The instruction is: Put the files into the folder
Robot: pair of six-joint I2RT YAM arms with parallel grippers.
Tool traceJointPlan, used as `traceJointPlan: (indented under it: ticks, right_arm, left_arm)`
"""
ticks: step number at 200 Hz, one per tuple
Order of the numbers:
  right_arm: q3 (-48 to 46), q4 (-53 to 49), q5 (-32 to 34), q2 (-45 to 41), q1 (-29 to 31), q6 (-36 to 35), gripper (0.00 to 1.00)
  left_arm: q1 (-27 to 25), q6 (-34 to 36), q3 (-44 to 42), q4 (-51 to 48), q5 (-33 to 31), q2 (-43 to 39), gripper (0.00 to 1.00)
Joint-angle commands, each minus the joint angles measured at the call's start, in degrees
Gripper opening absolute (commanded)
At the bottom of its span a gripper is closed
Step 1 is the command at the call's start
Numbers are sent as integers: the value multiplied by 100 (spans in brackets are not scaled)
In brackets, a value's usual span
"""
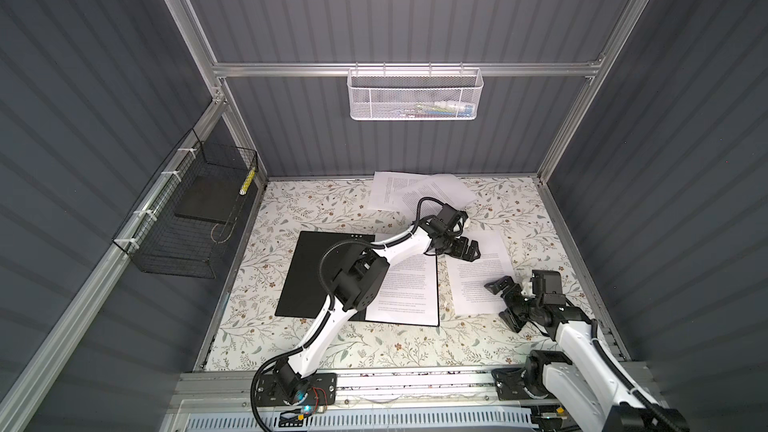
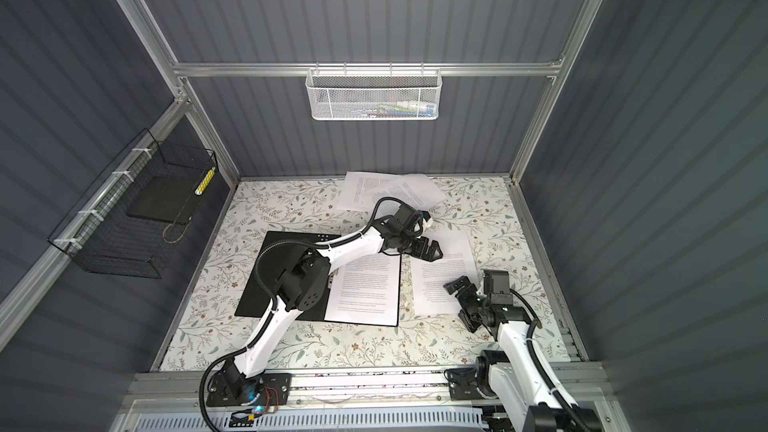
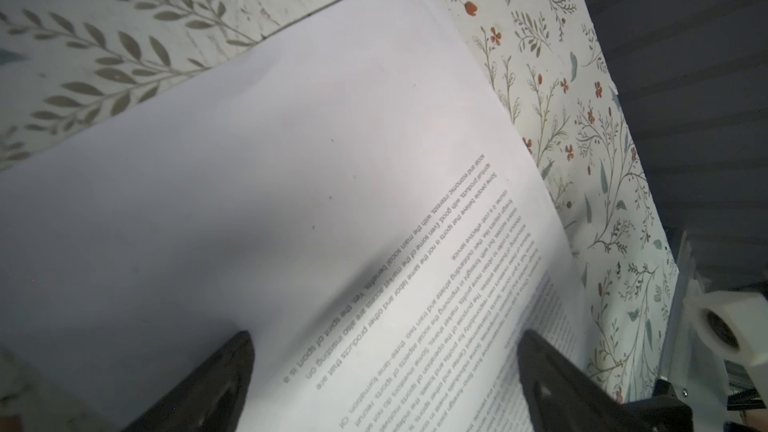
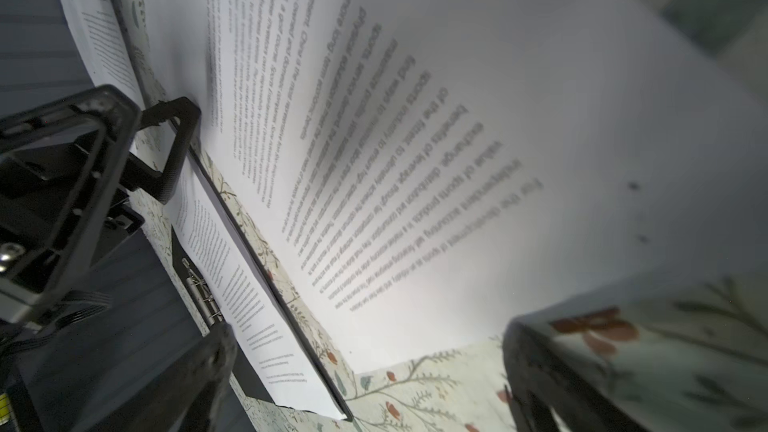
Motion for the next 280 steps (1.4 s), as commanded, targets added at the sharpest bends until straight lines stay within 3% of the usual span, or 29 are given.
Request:
traceJointPlan:
  ticks: [1, 49, 109, 147, 231, 280]
  right_arm:
    - [114, -1017, 287, -413, 28, -162, 99]
    - [-183, -829, -74, -640, 437, 243, 99]
    - [-737, -127, 371, -590, 1329, 1688, 99]
    - [-835, 298, 1262, -403, 1390, 2043, 99]
    - [-1025, 2777, 1489, 548, 1355, 1602, 99]
    - [-545, 2723, 1841, 119, 1249, 431, 99]
  left_arm:
    - [-25, -187, -201, -765, -238, 555, 100]
    - [-20, -267, -284, -711, -249, 521, 100]
    - [-23, -433, -468, -590, -252, 470, 100]
    - [-24, -482, -738, -477, -223, 320, 100]
    - [-120, -528, -1500, -214, -110, 7, 100]
    - [-149, -504, -1366, -253, -109, 94, 100]
